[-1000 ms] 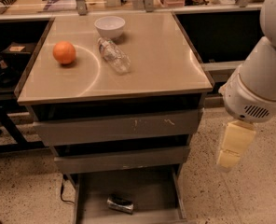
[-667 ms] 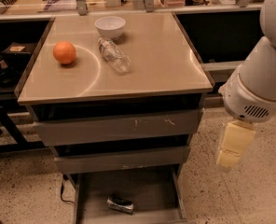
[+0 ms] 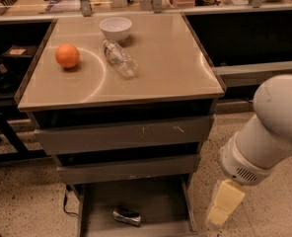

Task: Pick redbull can from bottom drawer and place on counter

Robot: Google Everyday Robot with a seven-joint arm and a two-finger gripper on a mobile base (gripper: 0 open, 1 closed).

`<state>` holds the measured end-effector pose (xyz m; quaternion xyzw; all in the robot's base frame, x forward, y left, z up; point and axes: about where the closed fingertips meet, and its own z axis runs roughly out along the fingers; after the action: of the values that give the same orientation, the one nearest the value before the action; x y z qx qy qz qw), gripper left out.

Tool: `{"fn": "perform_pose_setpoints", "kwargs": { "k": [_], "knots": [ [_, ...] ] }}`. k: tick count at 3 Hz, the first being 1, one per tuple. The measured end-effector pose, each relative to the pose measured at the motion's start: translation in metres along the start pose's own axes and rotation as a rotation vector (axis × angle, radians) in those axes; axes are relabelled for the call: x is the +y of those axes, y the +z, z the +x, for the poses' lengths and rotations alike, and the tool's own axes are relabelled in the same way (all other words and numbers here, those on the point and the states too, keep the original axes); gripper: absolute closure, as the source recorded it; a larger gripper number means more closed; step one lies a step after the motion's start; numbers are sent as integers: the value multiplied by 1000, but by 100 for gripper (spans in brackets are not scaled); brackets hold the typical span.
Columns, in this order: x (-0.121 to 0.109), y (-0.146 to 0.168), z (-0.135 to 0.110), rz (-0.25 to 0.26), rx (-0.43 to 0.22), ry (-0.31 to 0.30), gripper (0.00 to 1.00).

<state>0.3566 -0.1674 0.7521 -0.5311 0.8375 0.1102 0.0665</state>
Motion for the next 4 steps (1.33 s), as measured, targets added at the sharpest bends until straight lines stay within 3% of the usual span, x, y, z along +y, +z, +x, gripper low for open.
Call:
{"fn": "perform_pose_setpoints", "kwargs": {
  "k": [1, 2, 4],
  "knots": [
    [20, 65, 13, -107, 16, 62, 0],
    [20, 65, 13, -107, 16, 62, 0],
    [13, 139, 5, -161, -85, 131, 0]
  ]
}}
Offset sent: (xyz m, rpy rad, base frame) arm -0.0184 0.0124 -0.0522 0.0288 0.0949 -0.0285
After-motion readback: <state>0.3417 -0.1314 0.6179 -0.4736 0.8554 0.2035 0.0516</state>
